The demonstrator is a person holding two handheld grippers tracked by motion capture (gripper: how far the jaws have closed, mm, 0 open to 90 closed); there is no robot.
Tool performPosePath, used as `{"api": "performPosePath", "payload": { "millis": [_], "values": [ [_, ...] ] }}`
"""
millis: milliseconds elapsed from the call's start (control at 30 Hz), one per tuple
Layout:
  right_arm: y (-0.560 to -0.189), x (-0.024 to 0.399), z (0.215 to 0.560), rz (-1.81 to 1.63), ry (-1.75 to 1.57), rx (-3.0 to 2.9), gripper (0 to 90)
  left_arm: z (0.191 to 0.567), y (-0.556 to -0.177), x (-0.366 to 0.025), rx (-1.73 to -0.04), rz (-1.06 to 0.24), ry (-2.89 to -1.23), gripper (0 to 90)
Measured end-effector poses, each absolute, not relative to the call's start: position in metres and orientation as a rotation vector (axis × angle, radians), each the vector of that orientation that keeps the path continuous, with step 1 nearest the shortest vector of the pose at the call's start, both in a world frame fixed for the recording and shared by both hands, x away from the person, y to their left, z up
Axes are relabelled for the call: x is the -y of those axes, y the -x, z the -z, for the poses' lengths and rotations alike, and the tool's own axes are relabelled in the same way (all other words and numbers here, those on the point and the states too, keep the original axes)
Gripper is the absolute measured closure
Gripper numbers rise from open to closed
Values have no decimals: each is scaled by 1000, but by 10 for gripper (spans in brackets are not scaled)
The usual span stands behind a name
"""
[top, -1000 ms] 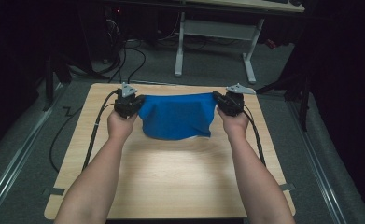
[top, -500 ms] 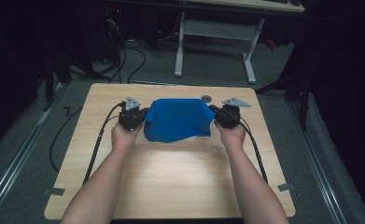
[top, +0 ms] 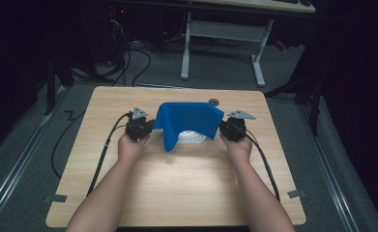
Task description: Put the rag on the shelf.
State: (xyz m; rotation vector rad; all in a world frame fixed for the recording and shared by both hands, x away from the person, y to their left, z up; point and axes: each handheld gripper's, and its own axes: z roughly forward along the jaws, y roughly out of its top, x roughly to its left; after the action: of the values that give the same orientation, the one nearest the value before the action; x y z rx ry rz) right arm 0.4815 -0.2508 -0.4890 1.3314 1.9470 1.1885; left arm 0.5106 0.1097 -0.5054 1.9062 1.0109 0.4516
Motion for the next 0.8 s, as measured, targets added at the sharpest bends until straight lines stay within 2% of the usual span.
{"api": "performPosePath", "payload": {
  "millis": [467,533,600,733,800],
  "values": [
    [-481,250,497,-1175,-1357,-1961,873,508,-509,-112,-1022,-420,-1892,852],
    [-482,250,499,-1167,-1375,-1966,812,507,-508,-113,-1034,-419,-1874,791],
    [-482,250,499,-1169,-1380,-1964,796,507,-508,-115,-1038,-423,-1873,765],
    [-482,253,497,-1171,-1399,-1950,752,504,-505,-123,-1066,-444,-1854,649],
    [-481,254,496,-1169,-1400,-1946,741,503,-504,-125,-1073,-451,-1843,635]
  ]
}}
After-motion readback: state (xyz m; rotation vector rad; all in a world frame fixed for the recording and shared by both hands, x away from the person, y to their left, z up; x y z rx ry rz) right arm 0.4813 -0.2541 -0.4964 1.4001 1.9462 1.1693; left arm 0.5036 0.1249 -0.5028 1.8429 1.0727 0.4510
